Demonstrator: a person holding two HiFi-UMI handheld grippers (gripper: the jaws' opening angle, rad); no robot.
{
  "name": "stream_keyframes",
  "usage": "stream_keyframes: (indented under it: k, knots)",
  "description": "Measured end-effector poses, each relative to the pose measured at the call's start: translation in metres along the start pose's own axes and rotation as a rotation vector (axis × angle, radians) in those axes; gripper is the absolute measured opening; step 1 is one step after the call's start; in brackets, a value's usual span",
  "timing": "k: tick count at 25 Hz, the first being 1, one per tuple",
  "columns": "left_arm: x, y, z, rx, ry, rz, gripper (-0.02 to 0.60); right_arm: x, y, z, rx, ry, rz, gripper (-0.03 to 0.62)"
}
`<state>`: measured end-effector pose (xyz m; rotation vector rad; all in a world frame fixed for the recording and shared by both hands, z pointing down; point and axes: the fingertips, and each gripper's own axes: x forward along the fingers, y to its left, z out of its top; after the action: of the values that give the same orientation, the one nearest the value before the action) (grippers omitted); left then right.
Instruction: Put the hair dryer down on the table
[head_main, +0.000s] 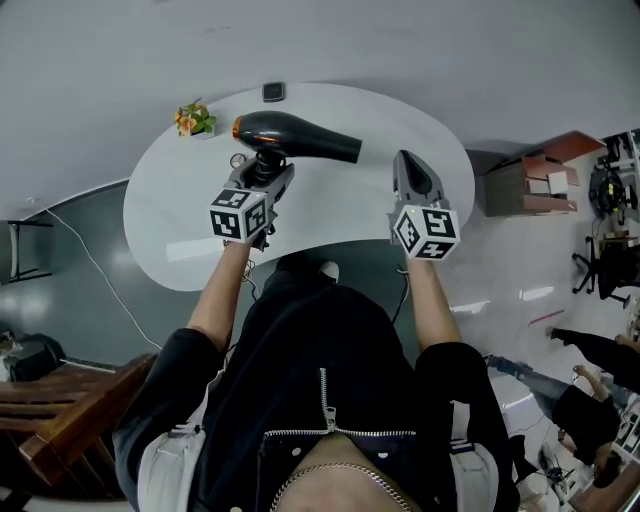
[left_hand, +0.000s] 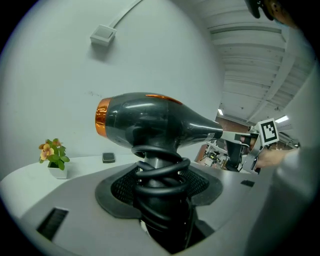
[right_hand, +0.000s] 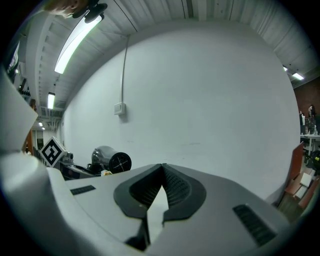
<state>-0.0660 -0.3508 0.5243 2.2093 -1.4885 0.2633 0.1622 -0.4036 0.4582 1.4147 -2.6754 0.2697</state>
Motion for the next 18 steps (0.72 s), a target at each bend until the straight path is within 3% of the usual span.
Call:
stream_keyframes:
  k: [6, 18]
  knots:
    - [0.025, 0.01, -0.026, -0.033, 0.069, 0.009, 0.256, -0.009, -0.013, -0.014, 0.024, 0.034, -0.057, 0.006]
    - [0.09, 0.037, -0.074, -0.169, 0.215, 0.064, 0.256, -0.035, -0.029, -0.027, 0.033, 0.085, -0.167, 0.006]
